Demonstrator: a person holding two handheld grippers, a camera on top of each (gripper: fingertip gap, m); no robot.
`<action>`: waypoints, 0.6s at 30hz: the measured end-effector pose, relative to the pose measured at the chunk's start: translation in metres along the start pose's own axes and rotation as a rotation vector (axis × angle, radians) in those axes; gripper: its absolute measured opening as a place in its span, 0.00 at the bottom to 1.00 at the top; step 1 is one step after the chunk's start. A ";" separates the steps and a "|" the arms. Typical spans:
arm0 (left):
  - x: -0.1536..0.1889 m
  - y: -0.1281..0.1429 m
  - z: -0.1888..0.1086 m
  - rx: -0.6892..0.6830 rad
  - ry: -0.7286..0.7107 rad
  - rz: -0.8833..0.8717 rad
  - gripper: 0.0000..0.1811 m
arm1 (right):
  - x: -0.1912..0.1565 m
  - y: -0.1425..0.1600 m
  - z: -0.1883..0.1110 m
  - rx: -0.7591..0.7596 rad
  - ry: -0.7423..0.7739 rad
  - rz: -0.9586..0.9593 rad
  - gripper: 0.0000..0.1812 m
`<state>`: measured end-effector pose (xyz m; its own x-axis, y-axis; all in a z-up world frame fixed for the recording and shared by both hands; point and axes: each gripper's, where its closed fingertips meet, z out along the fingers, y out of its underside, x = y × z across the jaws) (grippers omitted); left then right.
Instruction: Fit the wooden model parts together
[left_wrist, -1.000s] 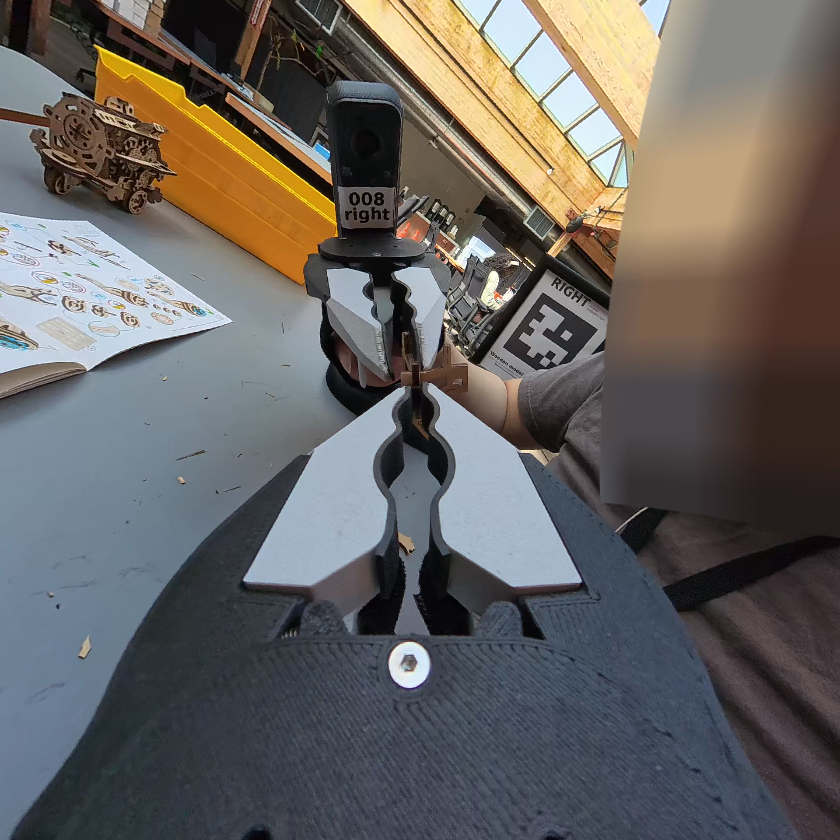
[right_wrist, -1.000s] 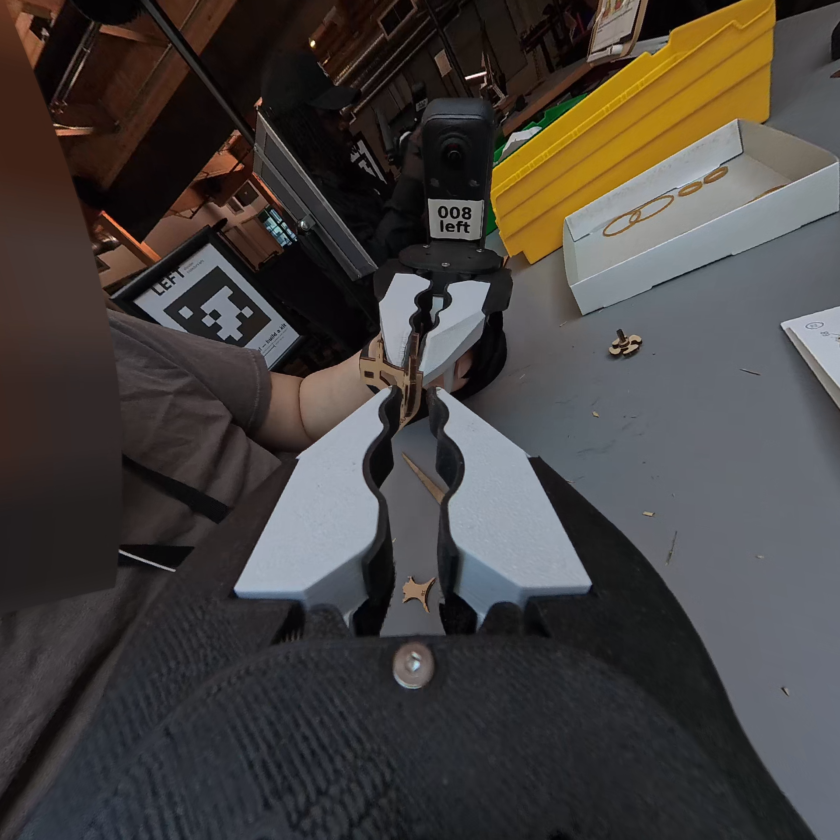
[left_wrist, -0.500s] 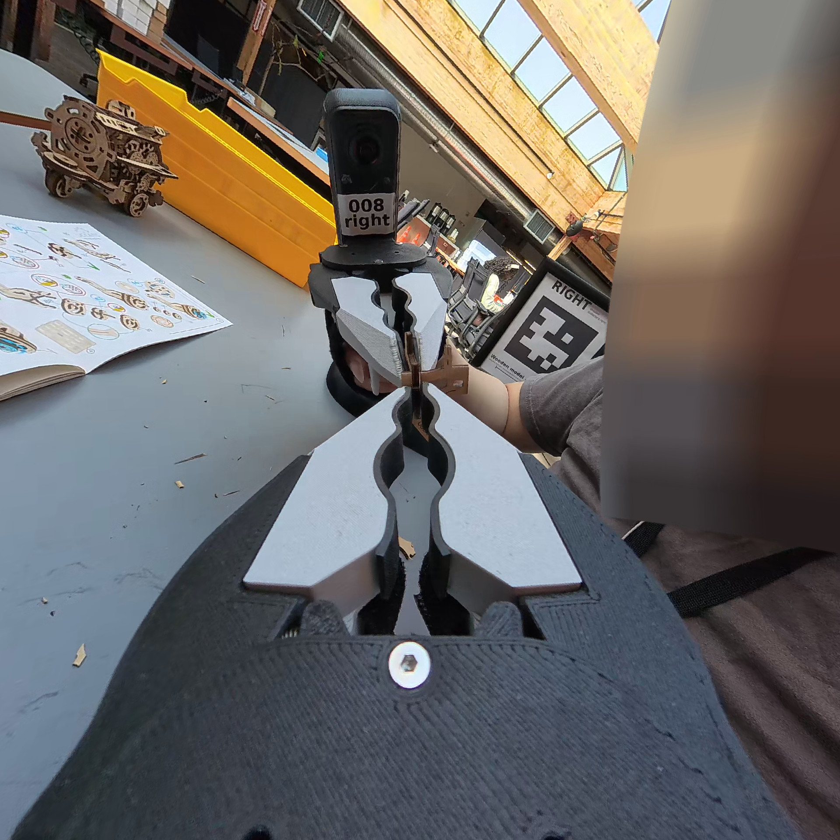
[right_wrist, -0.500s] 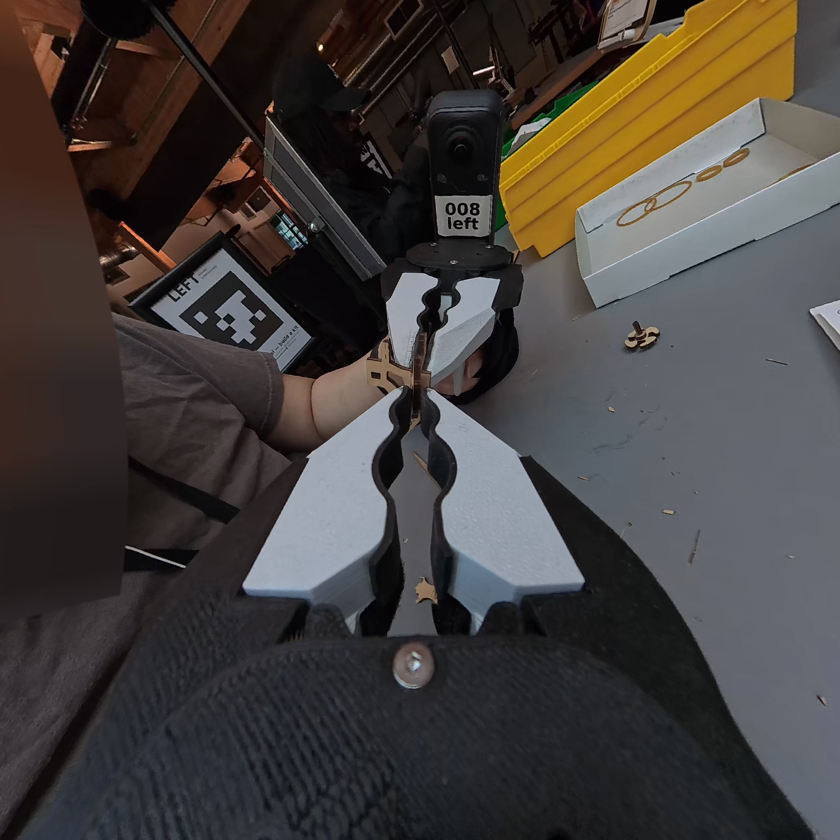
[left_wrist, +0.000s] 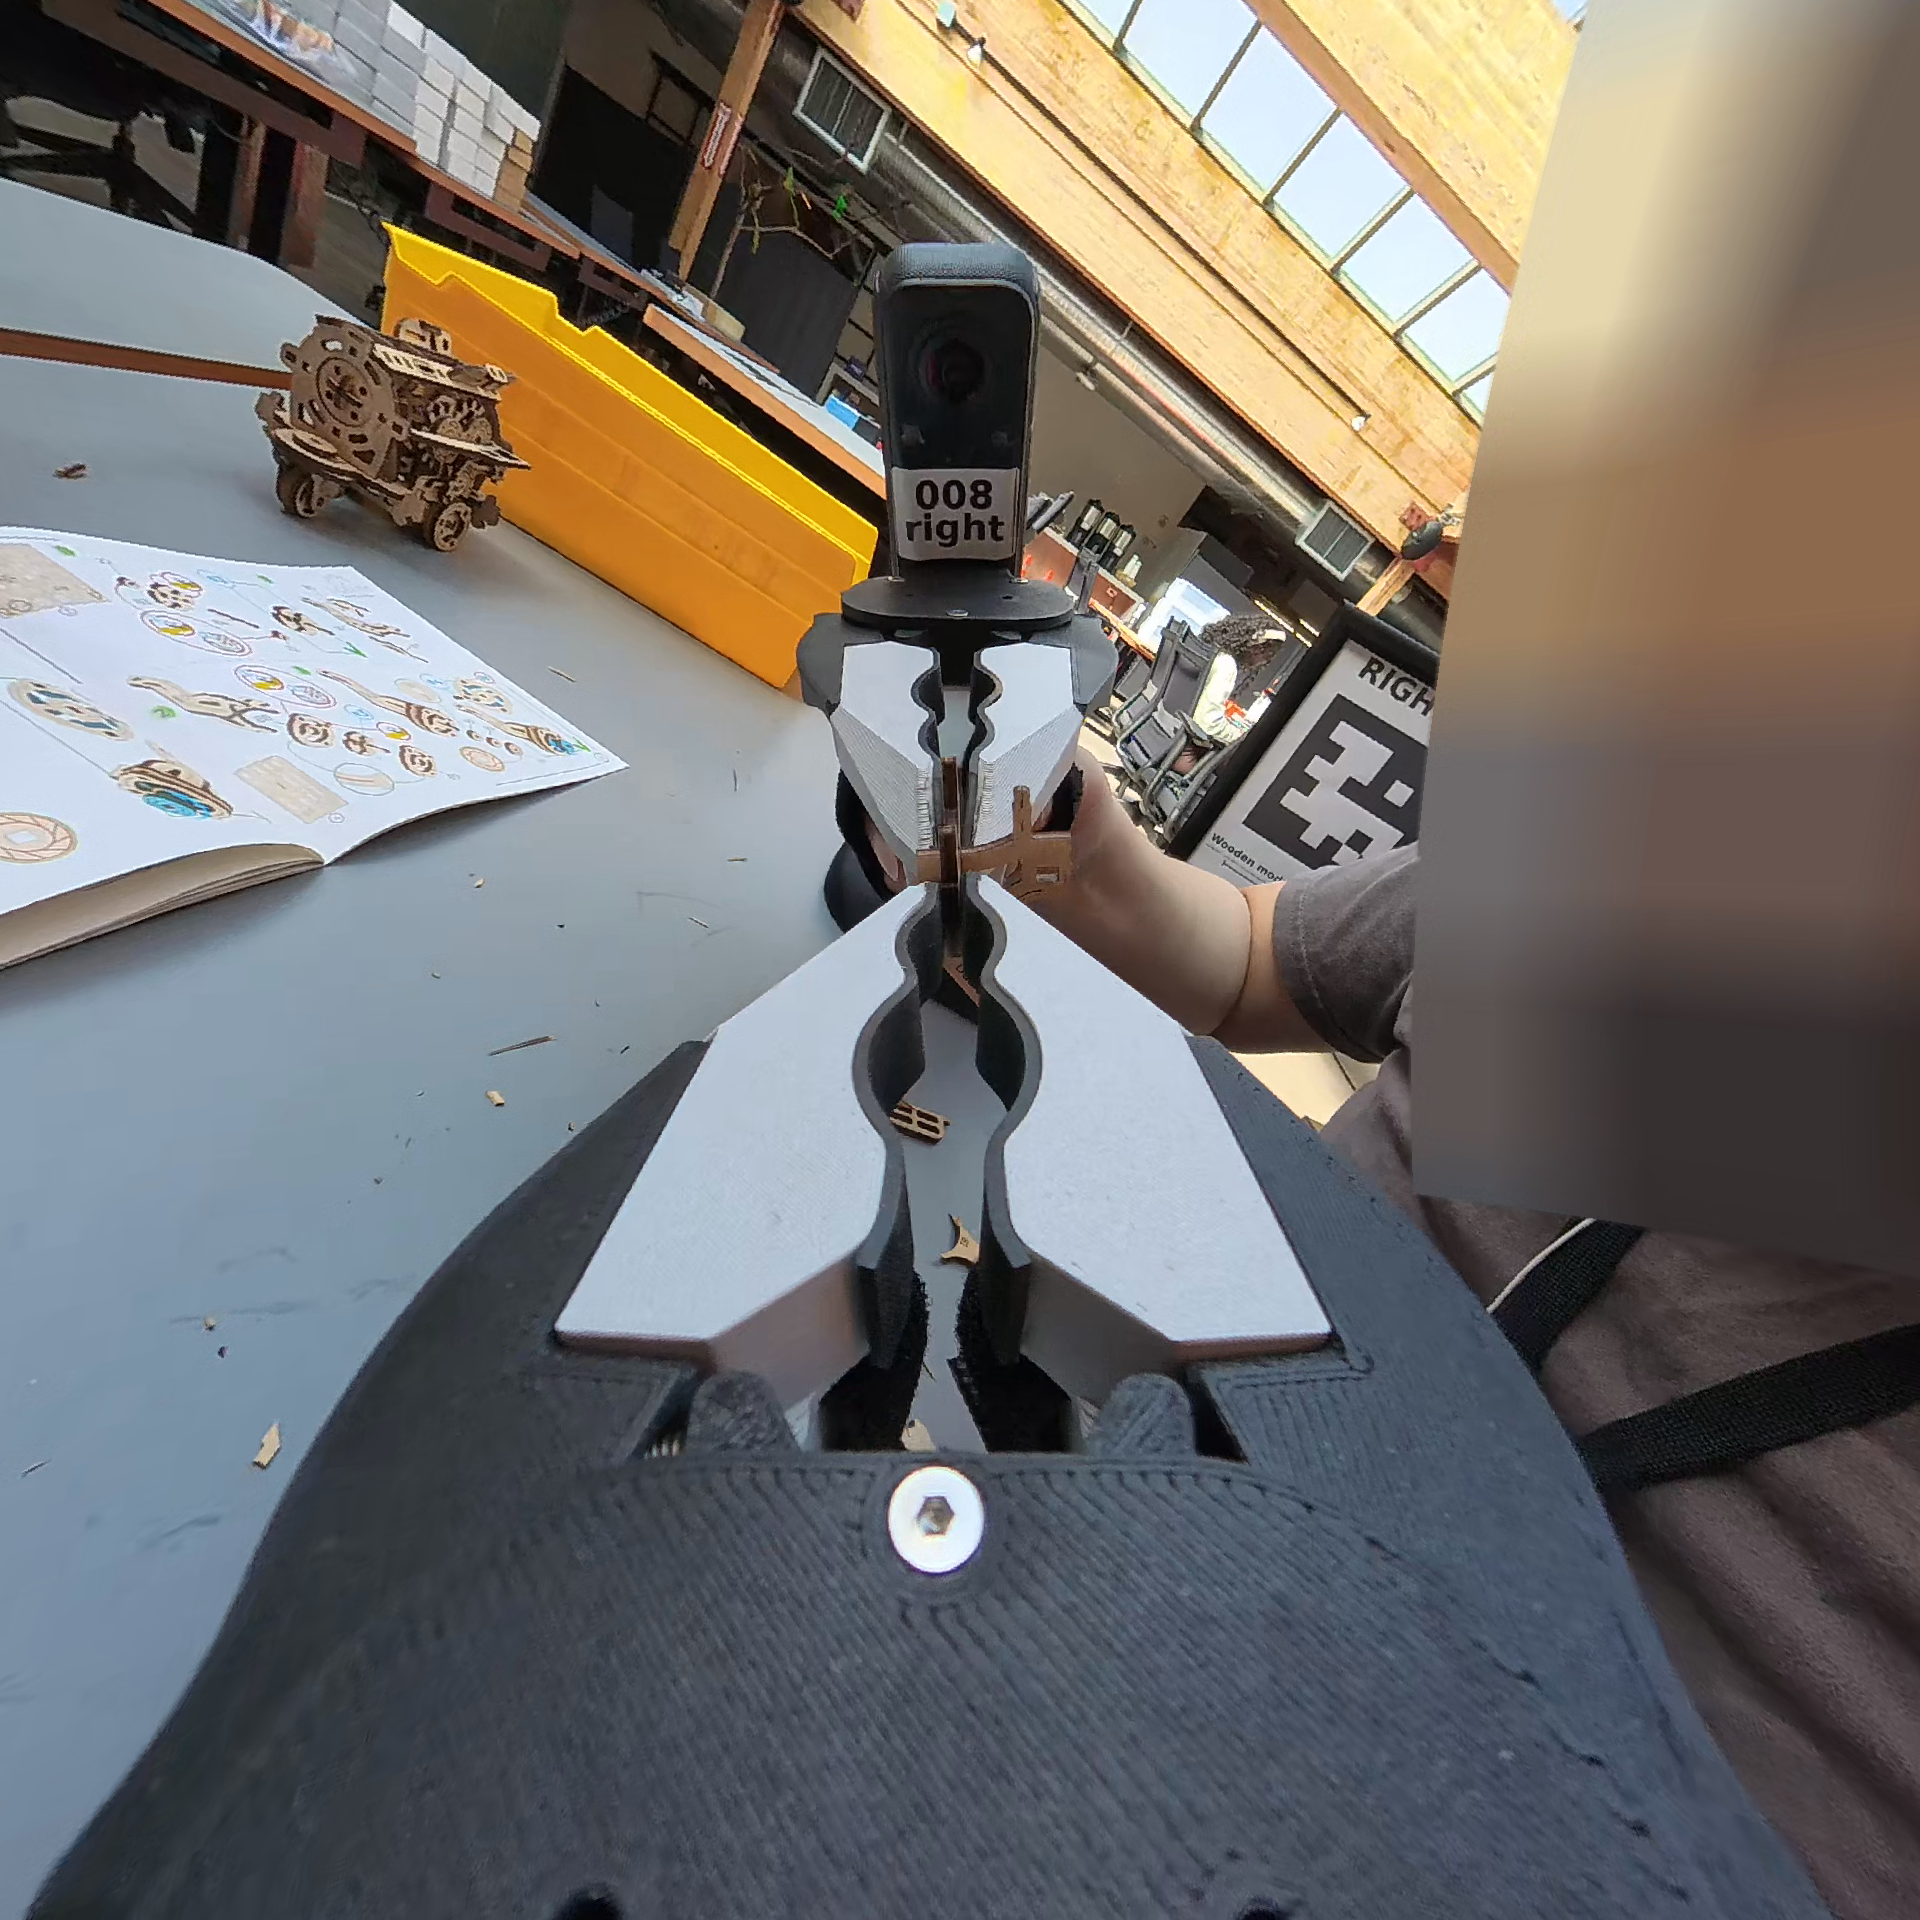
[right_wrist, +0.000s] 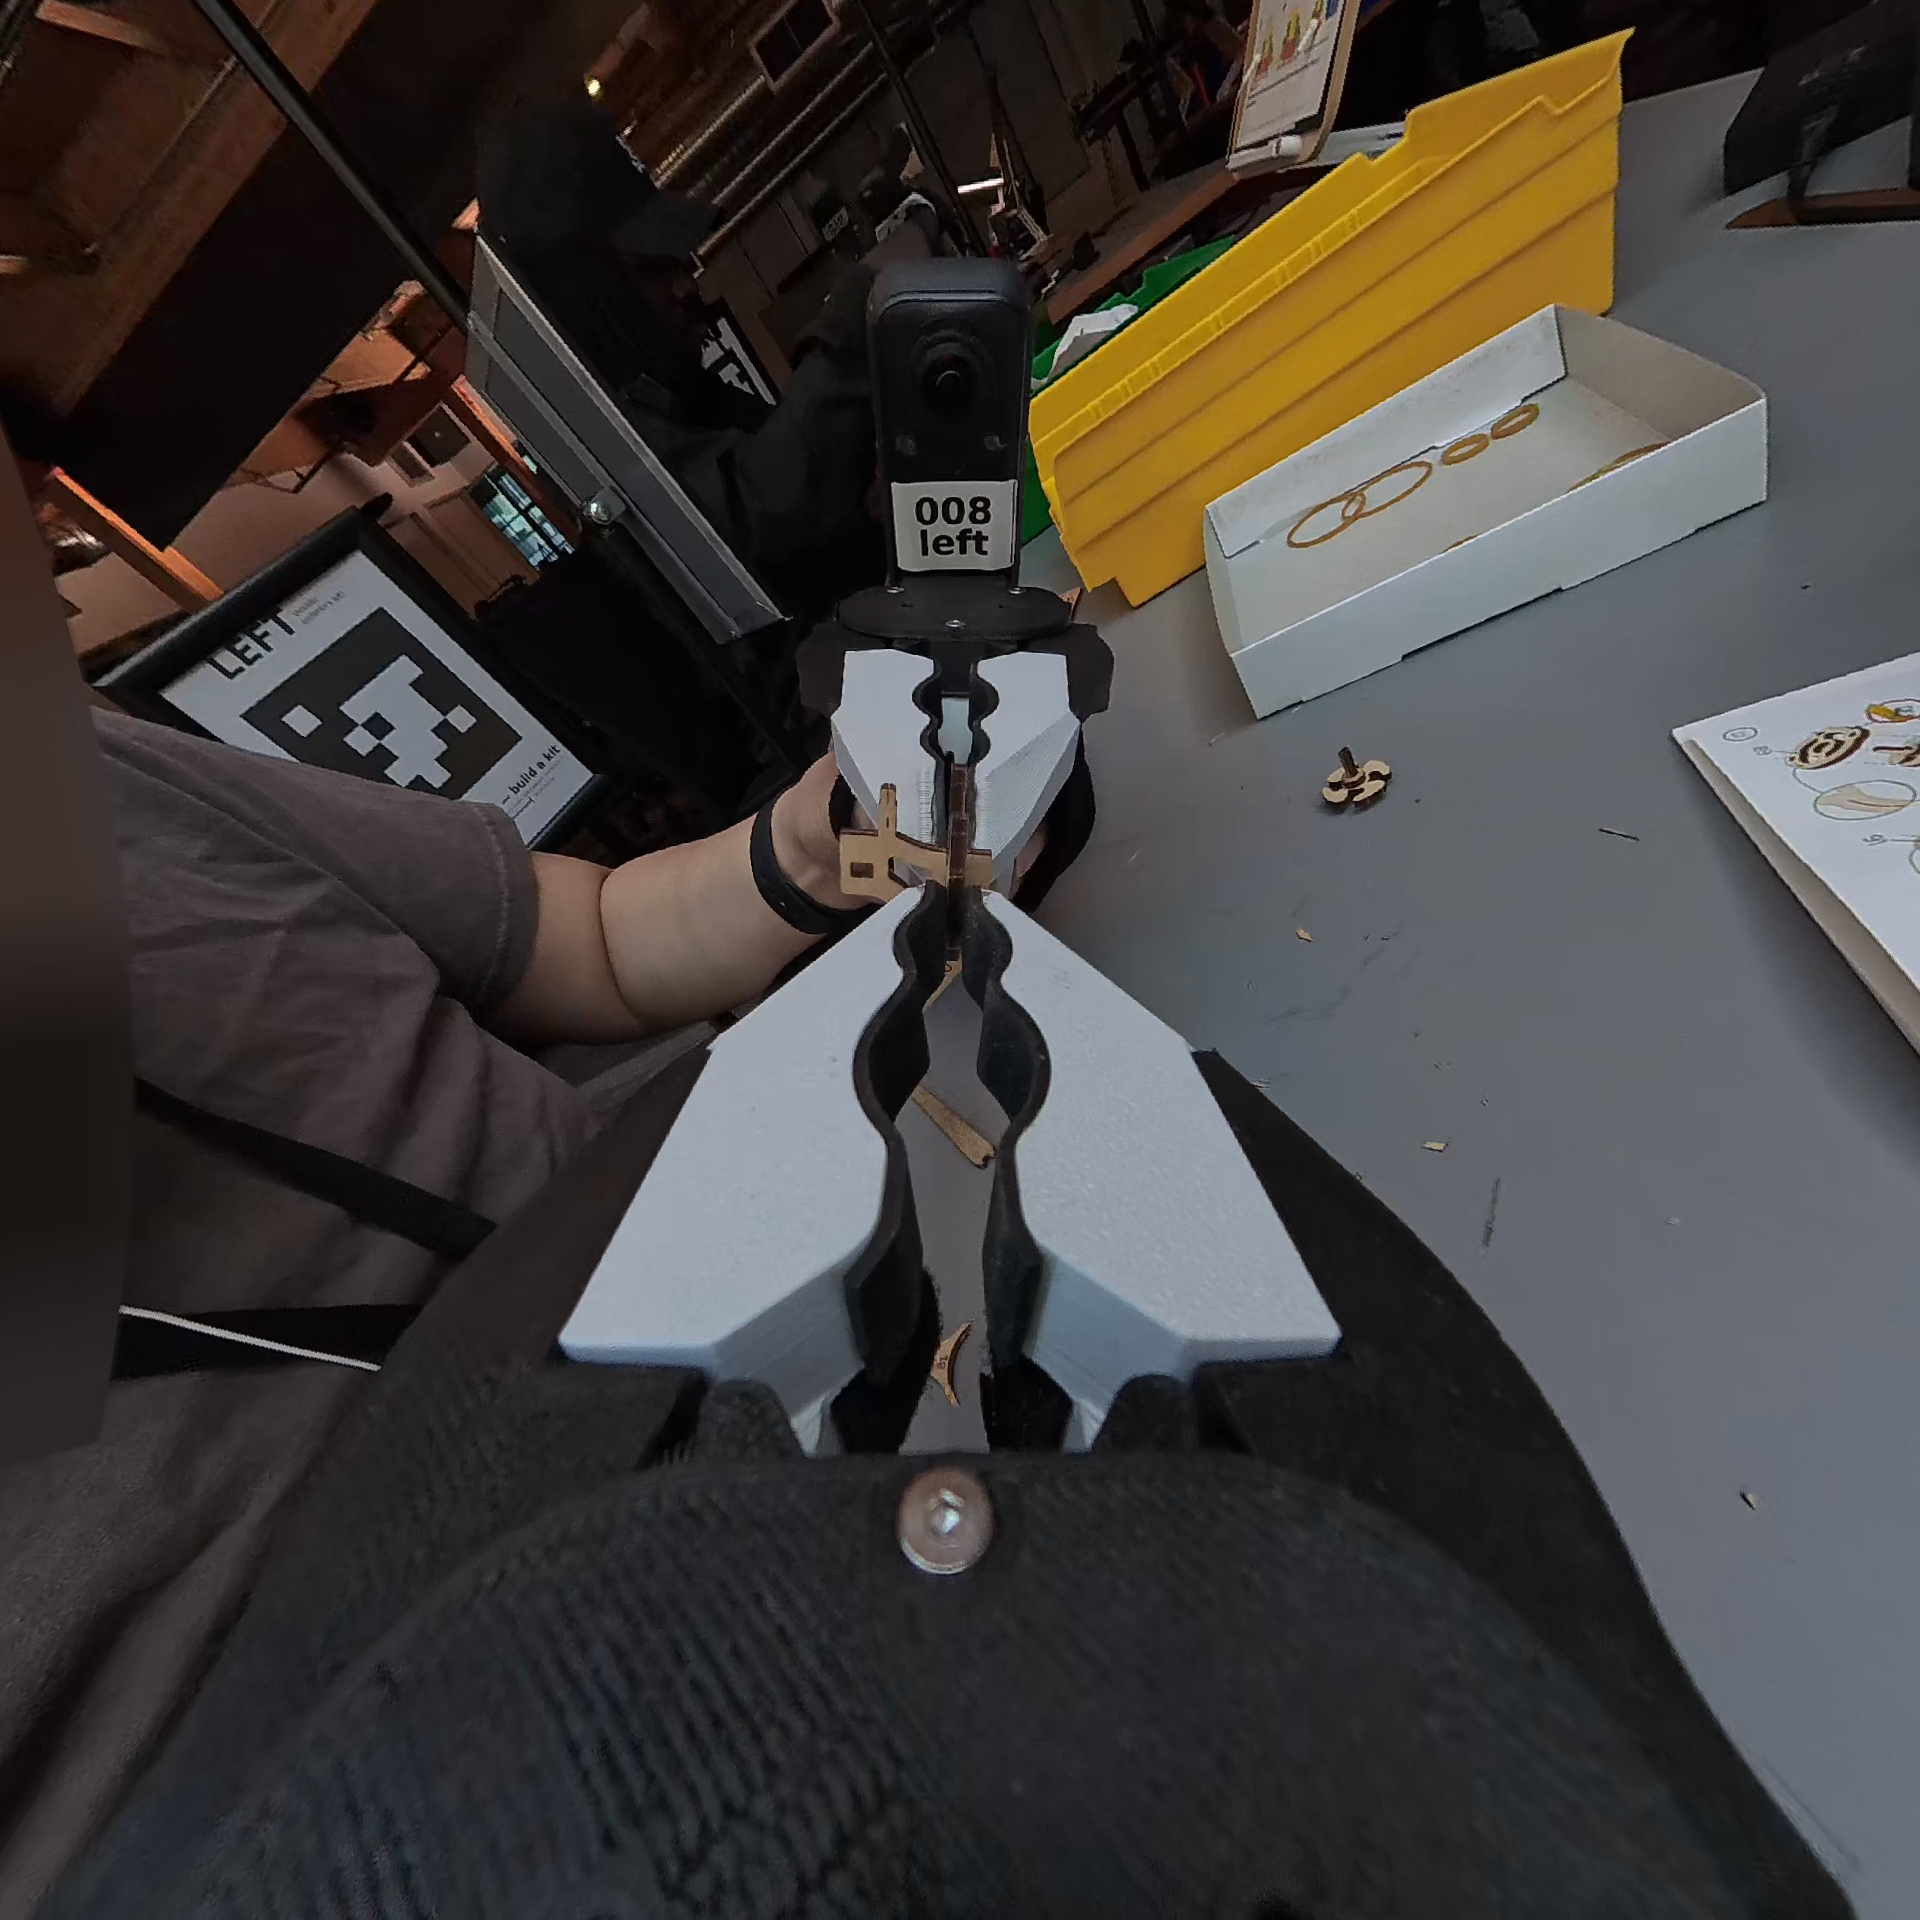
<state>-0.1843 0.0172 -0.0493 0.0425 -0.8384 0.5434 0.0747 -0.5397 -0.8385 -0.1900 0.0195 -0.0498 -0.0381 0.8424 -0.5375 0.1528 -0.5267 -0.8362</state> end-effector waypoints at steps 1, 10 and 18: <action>0.000 0.000 0.000 0.002 -0.004 0.004 0.00 | 0.000 0.000 0.000 0.004 0.006 -0.002 0.00; 0.000 -0.004 -0.003 0.033 0.000 -0.005 0.00 | 0.000 -0.003 0.002 0.039 0.007 0.010 0.00; 0.004 -0.004 -0.001 0.004 0.053 -0.040 0.04 | -0.004 -0.009 -0.001 0.068 -0.051 0.051 0.00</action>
<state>-0.1859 0.0164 -0.0436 -0.0132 -0.8189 0.5738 0.0797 -0.5729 -0.8157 -0.1906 0.0205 -0.0398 -0.0824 0.8082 -0.5831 0.0889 -0.5768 -0.8120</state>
